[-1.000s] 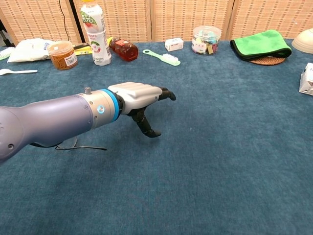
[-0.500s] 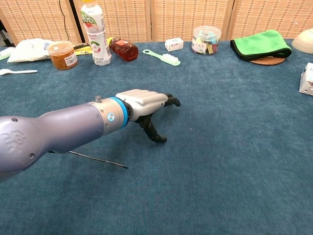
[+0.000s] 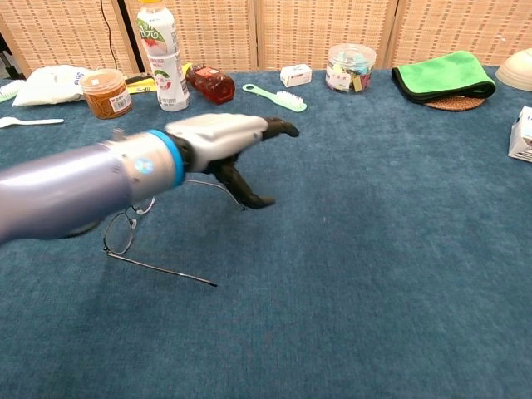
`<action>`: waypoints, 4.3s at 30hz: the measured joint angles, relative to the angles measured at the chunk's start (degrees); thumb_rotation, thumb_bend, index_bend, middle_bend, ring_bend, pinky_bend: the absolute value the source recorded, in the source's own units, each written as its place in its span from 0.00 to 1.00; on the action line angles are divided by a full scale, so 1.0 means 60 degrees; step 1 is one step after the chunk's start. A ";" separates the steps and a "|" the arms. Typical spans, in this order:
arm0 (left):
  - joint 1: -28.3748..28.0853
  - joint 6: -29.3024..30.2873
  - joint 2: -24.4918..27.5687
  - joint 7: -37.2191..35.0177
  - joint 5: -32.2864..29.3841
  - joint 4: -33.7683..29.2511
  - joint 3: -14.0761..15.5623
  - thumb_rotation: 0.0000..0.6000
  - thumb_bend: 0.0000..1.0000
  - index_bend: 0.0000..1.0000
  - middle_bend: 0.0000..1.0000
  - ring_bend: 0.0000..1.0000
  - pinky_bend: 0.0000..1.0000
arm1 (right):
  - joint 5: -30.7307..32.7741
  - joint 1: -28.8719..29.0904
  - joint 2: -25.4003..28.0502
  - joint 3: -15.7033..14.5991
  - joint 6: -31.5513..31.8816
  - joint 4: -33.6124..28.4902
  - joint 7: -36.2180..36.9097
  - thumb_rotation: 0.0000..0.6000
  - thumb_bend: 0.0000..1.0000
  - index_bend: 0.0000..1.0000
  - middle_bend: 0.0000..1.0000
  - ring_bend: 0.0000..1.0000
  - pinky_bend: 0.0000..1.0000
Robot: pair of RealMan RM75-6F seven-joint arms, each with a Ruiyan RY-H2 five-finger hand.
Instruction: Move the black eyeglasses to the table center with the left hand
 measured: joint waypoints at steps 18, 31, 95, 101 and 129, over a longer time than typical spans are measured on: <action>0.1879 0.0899 0.3834 0.0191 0.2144 -0.2436 0.2199 0.82 0.27 0.04 0.00 0.00 0.00 | -0.0256 0.0397 -0.0208 0.0006 -0.0418 -0.0002 -0.0122 1.00 0.48 0.23 0.13 0.13 0.16; 0.1697 -0.0090 0.4040 -0.0733 0.3361 -0.1063 0.2185 0.82 0.27 0.04 0.00 0.00 0.00 | -0.0231 0.0299 -0.0121 -0.0032 -0.0256 -0.0179 -0.0312 1.00 0.48 0.23 0.13 0.13 0.16; 0.0653 -0.2412 0.2093 -0.0951 0.2797 0.0837 0.1417 0.83 0.26 0.27 0.00 0.00 0.00 | 0.0094 0.0060 0.0017 -0.0015 -0.0117 -0.0304 -0.0461 1.00 0.48 0.23 0.13 0.13 0.16; 0.0726 -0.2269 0.2070 -0.1067 0.2830 0.0869 0.1407 0.84 0.27 0.29 0.00 0.00 0.00 | 0.0094 0.0070 0.0032 0.0002 -0.0118 -0.0314 -0.0470 1.00 0.48 0.23 0.13 0.13 0.16; 0.1308 -0.1351 0.2141 -0.1853 0.3616 0.1073 0.1486 0.99 0.26 0.58 0.02 0.00 0.00 | 0.0058 0.0104 0.0016 -0.0002 -0.0173 -0.0281 -0.0423 1.00 0.48 0.23 0.13 0.13 0.17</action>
